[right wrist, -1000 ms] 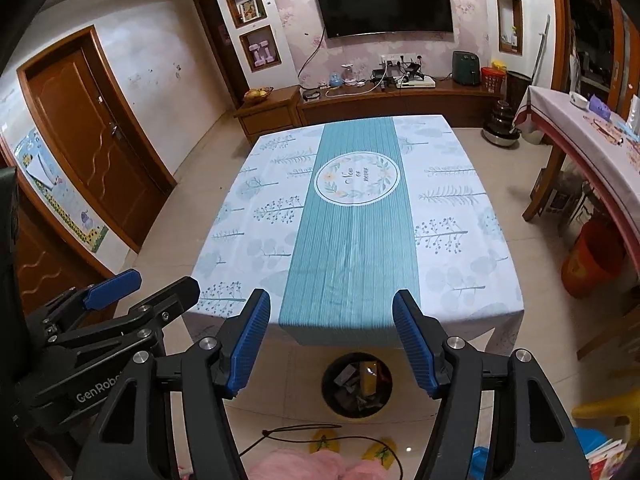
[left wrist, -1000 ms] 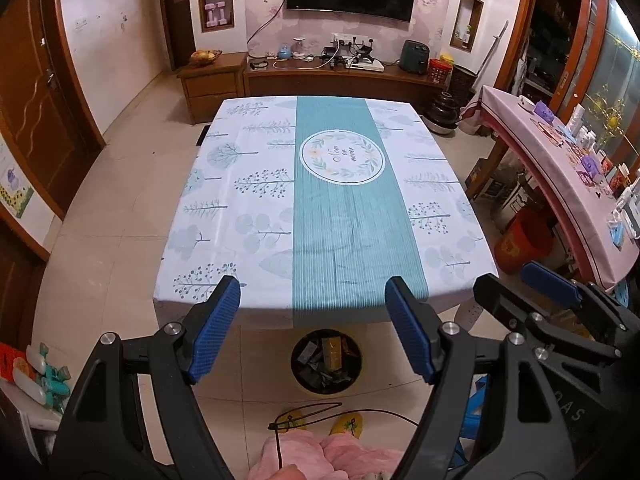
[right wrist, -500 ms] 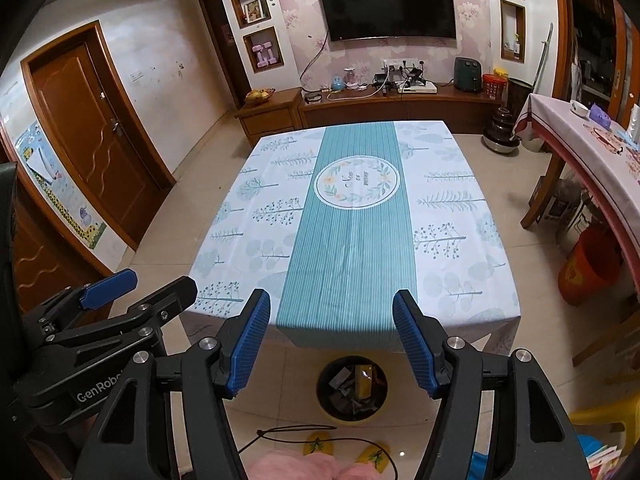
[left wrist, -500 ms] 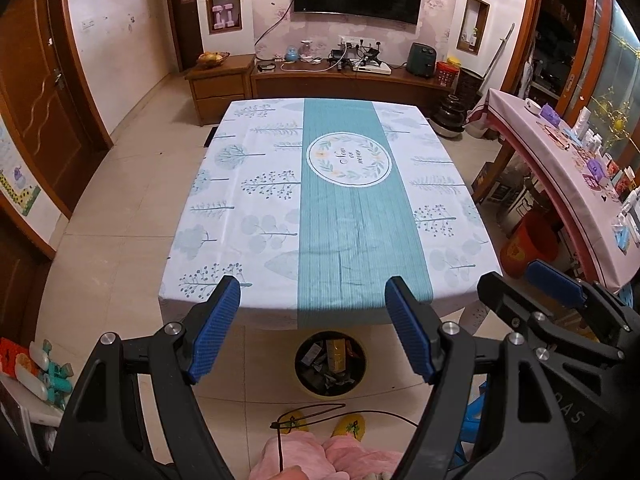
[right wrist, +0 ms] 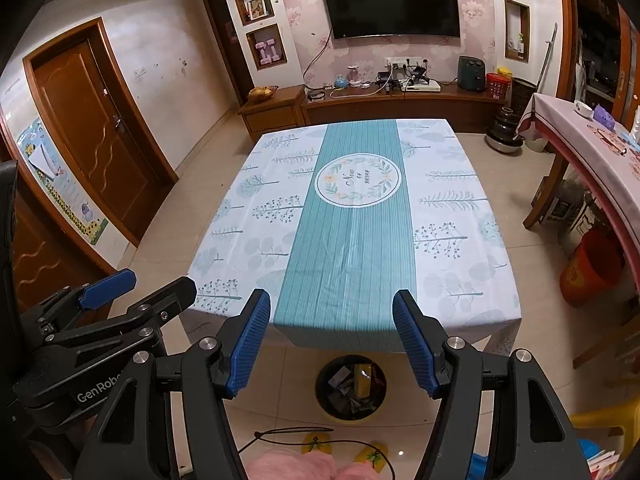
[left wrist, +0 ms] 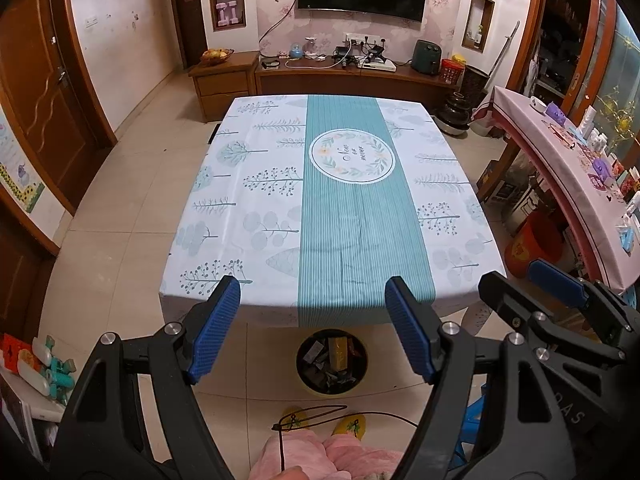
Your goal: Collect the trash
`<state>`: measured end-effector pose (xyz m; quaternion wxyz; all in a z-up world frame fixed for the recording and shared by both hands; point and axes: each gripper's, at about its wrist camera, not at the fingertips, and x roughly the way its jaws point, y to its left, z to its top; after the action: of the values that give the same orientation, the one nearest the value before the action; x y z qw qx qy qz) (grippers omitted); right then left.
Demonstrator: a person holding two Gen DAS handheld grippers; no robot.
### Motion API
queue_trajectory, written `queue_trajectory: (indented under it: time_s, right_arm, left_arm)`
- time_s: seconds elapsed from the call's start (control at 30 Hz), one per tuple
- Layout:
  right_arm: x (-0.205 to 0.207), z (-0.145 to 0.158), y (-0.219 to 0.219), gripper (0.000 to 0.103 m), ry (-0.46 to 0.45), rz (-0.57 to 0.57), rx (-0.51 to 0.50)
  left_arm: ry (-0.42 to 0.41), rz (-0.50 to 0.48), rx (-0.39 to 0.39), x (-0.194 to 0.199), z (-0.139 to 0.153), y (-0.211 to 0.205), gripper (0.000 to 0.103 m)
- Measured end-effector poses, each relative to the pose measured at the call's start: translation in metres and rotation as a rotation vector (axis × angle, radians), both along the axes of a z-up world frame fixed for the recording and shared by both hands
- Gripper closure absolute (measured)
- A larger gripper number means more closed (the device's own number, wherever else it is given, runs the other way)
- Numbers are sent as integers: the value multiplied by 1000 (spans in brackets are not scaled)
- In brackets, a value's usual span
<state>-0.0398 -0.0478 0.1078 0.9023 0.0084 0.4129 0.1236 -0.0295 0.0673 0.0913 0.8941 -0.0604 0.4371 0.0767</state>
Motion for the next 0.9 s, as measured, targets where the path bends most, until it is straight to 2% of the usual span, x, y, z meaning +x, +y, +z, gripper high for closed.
queue_trajectory:
  time_s: [0.4, 0.9]
  right_arm:
    - [2, -3, 3, 38, 4, -2, 2]
    - [21, -20, -17, 38, 29, 48, 5]
  left_arm:
    - [7, 9, 6, 2, -6, 3, 30]
    - [29, 21, 19, 6, -17, 7, 30]
